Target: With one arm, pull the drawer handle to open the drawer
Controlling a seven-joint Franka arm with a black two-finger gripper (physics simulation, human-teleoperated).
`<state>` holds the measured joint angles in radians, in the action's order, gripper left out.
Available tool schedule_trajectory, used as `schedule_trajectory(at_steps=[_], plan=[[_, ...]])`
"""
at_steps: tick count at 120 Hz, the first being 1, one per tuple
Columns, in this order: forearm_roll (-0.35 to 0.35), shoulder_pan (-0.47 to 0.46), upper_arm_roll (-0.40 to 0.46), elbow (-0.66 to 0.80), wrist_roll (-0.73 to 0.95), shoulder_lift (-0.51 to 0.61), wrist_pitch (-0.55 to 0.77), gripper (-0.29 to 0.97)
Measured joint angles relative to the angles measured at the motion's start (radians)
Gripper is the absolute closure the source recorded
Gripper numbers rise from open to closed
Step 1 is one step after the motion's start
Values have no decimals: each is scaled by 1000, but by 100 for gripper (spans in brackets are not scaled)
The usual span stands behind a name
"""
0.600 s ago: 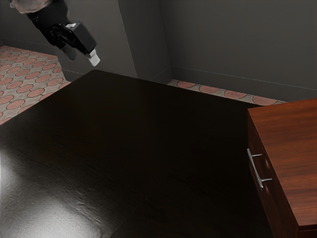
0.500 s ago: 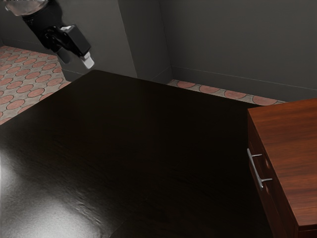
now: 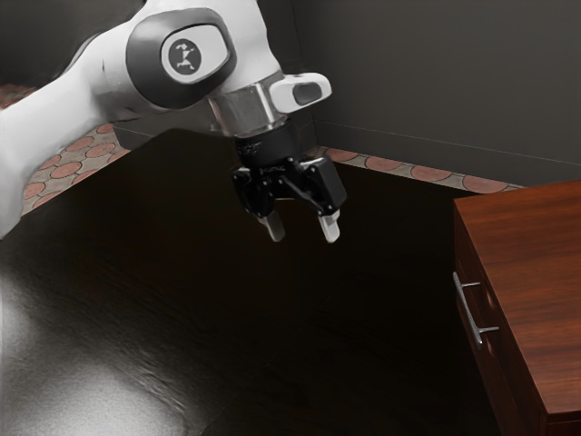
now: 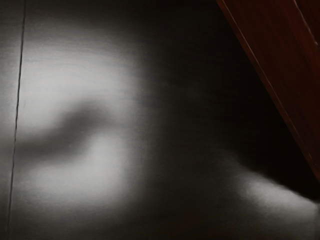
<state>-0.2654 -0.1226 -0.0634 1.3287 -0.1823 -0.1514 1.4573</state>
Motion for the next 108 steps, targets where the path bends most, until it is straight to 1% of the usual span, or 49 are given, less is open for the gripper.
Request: schedule_trajectory(at_steps=[2,9,14,20,32,52,62,66,72,84,102,108], plan=[[-4,24,30,18,-10,3,14,3],[-13,160,183,91,-52,28,65,3],[-17,220,255,118,-80,35,99,2],[-21,246,299,141,-112,38,140,2],[-18,248,348,154,-168,32,200,2],[45,194,371,161,-279,11,283,2],[99,146,368,176,-352,11,327,2],[116,124,354,179,-380,10,345,2],[134,73,300,184,-421,9,373,3],[158,48,267,189,-497,9,412,3],[175,26,267,217,-591,24,446,3],[171,28,275,251,-618,47,453,3]])
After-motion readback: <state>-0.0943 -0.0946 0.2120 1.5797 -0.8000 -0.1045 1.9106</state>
